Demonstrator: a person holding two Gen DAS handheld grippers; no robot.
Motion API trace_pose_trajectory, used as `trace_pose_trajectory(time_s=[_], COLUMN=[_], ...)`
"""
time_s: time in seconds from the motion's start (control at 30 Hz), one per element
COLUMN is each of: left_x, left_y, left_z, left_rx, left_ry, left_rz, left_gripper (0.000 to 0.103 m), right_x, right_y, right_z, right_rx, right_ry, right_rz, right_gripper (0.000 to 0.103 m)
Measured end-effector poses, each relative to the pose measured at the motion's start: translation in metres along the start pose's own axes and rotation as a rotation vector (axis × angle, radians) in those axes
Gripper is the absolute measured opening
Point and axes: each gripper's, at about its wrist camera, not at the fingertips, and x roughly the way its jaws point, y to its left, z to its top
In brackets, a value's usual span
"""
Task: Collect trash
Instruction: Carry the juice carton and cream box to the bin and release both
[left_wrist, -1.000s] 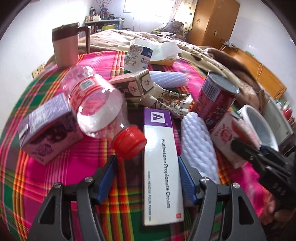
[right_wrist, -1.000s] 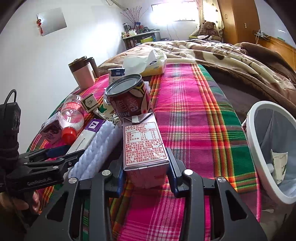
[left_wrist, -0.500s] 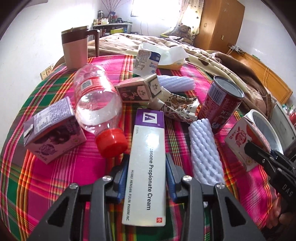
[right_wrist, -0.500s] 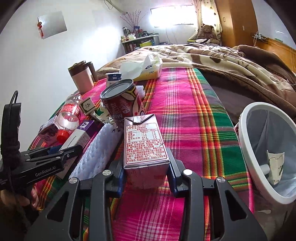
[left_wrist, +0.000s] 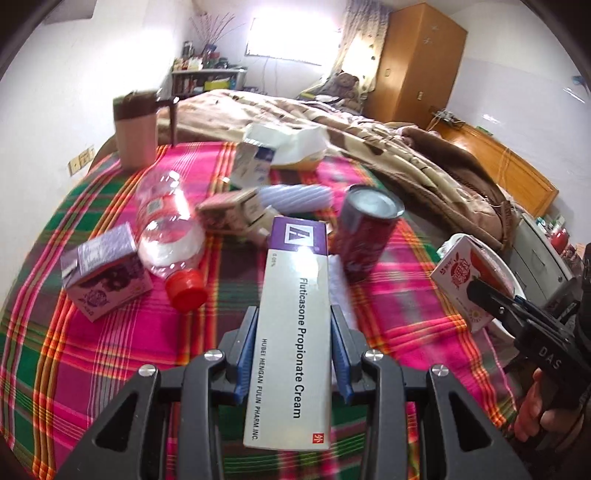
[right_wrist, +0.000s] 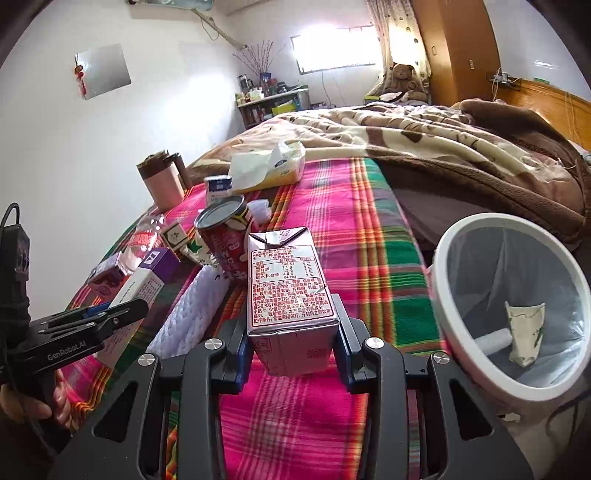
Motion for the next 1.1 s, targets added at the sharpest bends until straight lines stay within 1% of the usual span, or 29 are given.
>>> trace_pose_trajectory(time_s=[0.17,0.33,0.53,0.7,0.77,1.0,1.1], left_x=[-0.01,-0.003,0.022,0.042,0.048,0.07,0.08], left_y=[-0.029,-0.064,-0.108,-0.141,-0.154,-0.199,-0.215], left_z=[0.011,0.022,0.029,0.035,0.037,0.037,0.035], left_rx=[0.048,0.099,0.152,0.185,0.2,0.244,0.26], left_ry=[-0.043,-0.051,-0.02,0.008,0.017,0.057,0.075], left_rz=[-0.051,-0.106,-0.17,-0.21,-0.24,-0.302,-0.311], left_gripper=[0.038,0.038,0.038,0.038,0.038,0.038,0.038], right_x=[-0.017,-0.03,-0.04,-0.042,-0.042,-0.038,-0.035], right_y=[-0.014,-0.036,-0.07,-0.097,-0.108,-0.142,-0.155], right_z=[0.007,0.012,0.014,0.016,0.016,0.012,0.011], right_rx=[0.008,0.032,0.074,0.107,0.118,0.153,0.168], right_ry=[-0.042,-0.067,-0.076,-0.071,-0.068,-0.034,-0.015], right_rz=[-0.034,-0.078,-0.149,-0.204,-0.224,-0.283,-0.301], right_gripper=[0.038,0.038,0.038,0.038,0.038,0.038,0.038])
